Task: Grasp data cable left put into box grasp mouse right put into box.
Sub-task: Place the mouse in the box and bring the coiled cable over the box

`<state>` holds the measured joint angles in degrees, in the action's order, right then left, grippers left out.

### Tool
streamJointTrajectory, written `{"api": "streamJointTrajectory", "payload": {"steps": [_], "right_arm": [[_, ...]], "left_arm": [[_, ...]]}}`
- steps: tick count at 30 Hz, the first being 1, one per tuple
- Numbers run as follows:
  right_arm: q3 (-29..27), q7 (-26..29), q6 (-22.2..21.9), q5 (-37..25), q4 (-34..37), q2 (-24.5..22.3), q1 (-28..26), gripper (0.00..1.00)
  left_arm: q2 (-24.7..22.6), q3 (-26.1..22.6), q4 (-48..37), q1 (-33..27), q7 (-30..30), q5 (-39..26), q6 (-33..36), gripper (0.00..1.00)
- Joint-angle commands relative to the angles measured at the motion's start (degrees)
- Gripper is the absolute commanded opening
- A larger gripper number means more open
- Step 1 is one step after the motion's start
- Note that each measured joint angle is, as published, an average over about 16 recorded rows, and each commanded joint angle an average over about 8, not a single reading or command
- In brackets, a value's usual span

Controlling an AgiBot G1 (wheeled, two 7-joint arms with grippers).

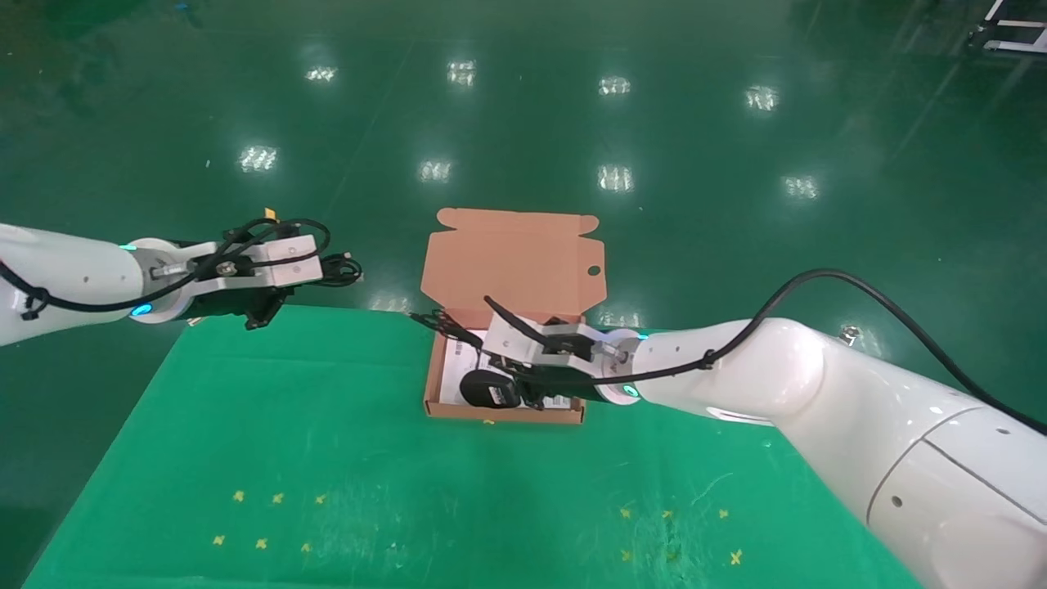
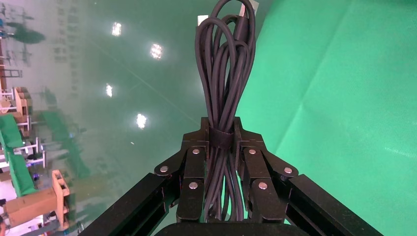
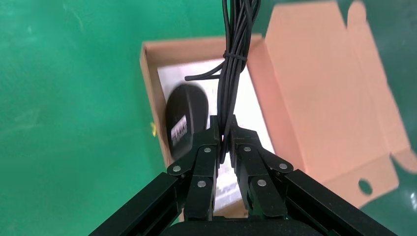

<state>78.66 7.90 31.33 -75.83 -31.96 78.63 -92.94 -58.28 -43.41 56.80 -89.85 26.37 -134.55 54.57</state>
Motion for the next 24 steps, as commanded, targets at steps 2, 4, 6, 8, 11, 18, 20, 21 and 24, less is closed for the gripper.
{"api": "streamJointTrajectory", "payload": {"steps": [2, 4, 6, 8, 11, 18, 20, 21, 24], "right_arm": [[1.2, 1.4, -0.2, 0.4, 0.7, 0.0, 0.2, 0.00], [1.7, 2.1, -0.3, 0.9, 0.9, 0.0, 0.1, 0.09], [2.1, 2.6, -0.3, 1.4, 1.1, -0.1, 0.2, 0.34], [2.4, 3.1, -0.4, 1.9, 1.5, -0.1, 0.2, 0.59], [2.6, 3.3, -0.5, 2.3, 1.8, -0.1, 0.2, 0.96], [2.5, 3.2, -0.5, 2.2, 1.7, -0.1, 0.2, 1.00], [2.5, 3.1, -0.5, 2.0, 1.6, -0.1, 0.2, 1.00], [2.4, 3.1, -0.5, 2.0, 1.5, -0.2, 0.2, 1.00], [2.3, 3.0, -0.5, 2.0, 0.9, -0.7, 0.1, 1.00]], "left_arm": [[0.0, 0.0, 0.0, 0.0, 0.0, 0.0, 0.0, 0.00], [0.0, 0.0, 0.0, 0.0, 0.0, 0.0, 0.0, 0.00], [0.0, 0.0, 0.0, 0.0, 0.0, 0.0, 0.0, 0.00], [0.0, 0.0, 0.0, 0.0, 0.0, 0.0, 0.0, 0.00], [0.0, 0.0, 0.0, 0.0, 0.0, 0.0, 0.0, 0.00], [0.0, 0.0, 0.0, 0.0, 0.0, 0.0, 0.0, 0.00], [0.0, 0.0, 0.0, 0.0, 0.0, 0.0, 0.0, 0.00], [0.0, 0.0, 0.0, 0.0, 0.0, 0.0, 0.0, 0.00], [0.0, 0.0, 0.0, 0.0, 0.0, 0.0, 0.0, 0.00]]}}
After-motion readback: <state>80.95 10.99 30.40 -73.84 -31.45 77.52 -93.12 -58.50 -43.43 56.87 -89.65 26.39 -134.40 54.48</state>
